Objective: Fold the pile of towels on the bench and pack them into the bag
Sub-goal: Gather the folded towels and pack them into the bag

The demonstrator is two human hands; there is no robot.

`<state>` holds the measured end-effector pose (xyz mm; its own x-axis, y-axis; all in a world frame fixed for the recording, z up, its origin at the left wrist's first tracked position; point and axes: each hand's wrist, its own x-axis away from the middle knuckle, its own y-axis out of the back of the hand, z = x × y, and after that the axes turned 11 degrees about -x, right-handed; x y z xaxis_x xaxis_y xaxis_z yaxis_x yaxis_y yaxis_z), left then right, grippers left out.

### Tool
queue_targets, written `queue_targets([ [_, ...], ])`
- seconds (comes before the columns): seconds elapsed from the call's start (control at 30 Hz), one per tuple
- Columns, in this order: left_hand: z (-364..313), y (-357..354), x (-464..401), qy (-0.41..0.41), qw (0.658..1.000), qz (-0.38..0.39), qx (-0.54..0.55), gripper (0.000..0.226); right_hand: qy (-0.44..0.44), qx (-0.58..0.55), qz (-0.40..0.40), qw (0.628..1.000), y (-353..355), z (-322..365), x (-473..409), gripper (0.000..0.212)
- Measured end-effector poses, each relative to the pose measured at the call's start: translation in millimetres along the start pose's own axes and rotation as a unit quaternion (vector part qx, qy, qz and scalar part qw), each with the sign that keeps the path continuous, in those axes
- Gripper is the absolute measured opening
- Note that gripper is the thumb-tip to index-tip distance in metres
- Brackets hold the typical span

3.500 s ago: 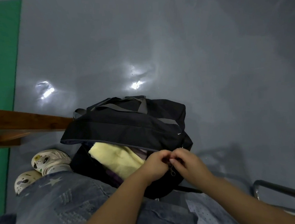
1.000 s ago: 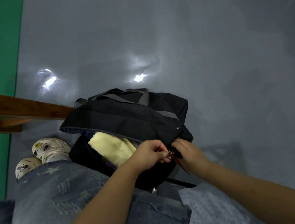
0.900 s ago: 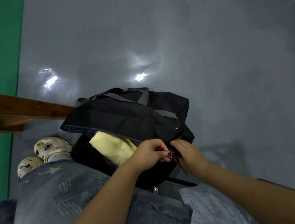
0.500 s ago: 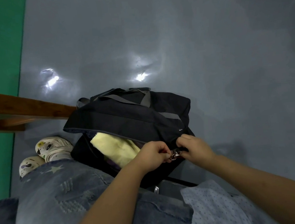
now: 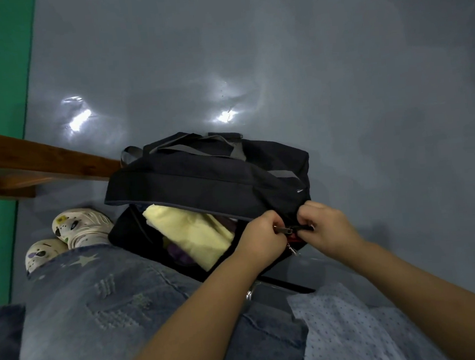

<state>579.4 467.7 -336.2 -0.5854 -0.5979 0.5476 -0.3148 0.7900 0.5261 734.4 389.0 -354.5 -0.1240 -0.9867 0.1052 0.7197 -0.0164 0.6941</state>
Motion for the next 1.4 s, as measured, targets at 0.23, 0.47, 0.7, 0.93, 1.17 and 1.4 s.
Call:
queue_targets([
  [0.23,-13.1,20.9,-1.4,0.029,0.972,0.000,0.232,0.026,-0.002,0.002,-0.045,0.999,30.4,19.9,-33.4,0.027],
  [0.47,-24.1,27.5,-12.9,0.048,0.987,-0.034,0.147,0.017,-0.003,-0.005,-0.029,1.000,36.1,26.7,-42.7,0.037],
  [0.7,12.8,34.5,-10.5,0.096,0.990,-0.060,0.080,0.026,-0.061,0.015,-0.039,0.997,51.5,7.3,-36.1,0.034],
  [0.93,62.6,62.4,-3.4,0.164,0.985,-0.051,0.010,0.030,-0.123,0.045,-0.075,0.989,62.0,-23.0,-21.0,0.038],
  [1.17,71.6,63.4,3.4,0.206,0.973,-0.085,-0.055,0.020,-0.214,0.059,-0.071,0.972,54.9,-45.1,-19.9,0.036],
  [1.4,74.1,46.5,-0.5,0.258,0.959,-0.081,0.088,0.021,-0.268,0.056,-0.100,0.957,36.5,-46.9,-11.3,0.023],
])
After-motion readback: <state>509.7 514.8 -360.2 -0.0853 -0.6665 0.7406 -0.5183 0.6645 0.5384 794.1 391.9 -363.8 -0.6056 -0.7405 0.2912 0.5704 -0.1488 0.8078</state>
